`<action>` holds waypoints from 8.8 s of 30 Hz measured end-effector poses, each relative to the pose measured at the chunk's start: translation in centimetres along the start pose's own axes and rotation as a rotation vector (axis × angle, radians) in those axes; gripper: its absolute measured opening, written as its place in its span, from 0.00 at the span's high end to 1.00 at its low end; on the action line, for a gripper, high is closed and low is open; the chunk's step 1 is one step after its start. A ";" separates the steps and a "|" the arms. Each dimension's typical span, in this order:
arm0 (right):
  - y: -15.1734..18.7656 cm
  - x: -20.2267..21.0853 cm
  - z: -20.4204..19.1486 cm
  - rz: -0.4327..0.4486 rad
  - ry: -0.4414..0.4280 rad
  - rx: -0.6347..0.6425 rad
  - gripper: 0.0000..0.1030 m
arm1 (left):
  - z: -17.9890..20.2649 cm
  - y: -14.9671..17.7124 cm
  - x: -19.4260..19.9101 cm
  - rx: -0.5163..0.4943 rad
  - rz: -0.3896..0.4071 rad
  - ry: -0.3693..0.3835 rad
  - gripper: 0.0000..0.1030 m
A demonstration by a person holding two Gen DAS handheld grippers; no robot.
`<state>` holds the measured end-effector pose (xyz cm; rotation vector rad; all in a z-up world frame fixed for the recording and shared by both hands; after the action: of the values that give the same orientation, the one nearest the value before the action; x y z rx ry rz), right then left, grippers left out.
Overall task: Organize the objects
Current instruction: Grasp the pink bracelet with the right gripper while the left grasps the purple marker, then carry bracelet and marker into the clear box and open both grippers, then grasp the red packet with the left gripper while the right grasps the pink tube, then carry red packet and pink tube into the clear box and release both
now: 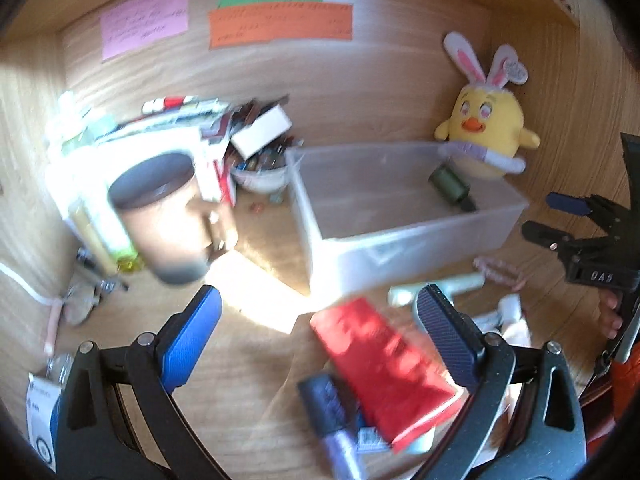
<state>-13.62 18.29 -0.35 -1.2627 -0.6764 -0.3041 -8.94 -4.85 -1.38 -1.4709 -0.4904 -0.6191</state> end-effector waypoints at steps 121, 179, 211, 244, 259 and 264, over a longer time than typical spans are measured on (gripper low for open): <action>-4.6 -7.1 -1.8 -0.044 -0.056 -0.016 0.64 | 3.7 -7.7 -7.3 -0.034 0.025 0.077 0.39; 5.8 -0.8 -5.7 -0.136 -0.231 -0.107 0.56 | 1.5 6.4 -1.9 0.089 -0.187 0.088 0.02; 4.0 1.4 -3.4 -0.031 -0.187 -0.149 0.81 | 1.0 3.8 1.9 0.098 -0.013 0.091 0.47; -3.1 3.8 1.0 0.146 -0.095 -0.178 0.81 | 3.2 7.6 0.3 -0.008 -0.155 0.120 0.47; -5.7 5.6 1.8 0.220 -0.078 -0.175 0.81 | 3.2 3.4 4.0 -0.004 0.004 0.128 0.47; -6.8 6.6 1.9 0.256 -0.078 -0.165 0.81 | 3.6 1.0 4.3 -0.003 0.054 0.154 0.47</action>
<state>-12.90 19.03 9.30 -1.5084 -0.5558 -0.1017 -4.83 -1.64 0.89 -1.4227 -0.3289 -0.6841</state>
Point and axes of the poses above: each gripper's, at about its wrist camera, not at the fingertips, and x roughly against the way its jaws point, z to its right, y to its underside, the point moved 5 cm from there along -x, roughly the way its jaws point, and after that the axes turned 4 degrees about x, right-handed, at the moved point
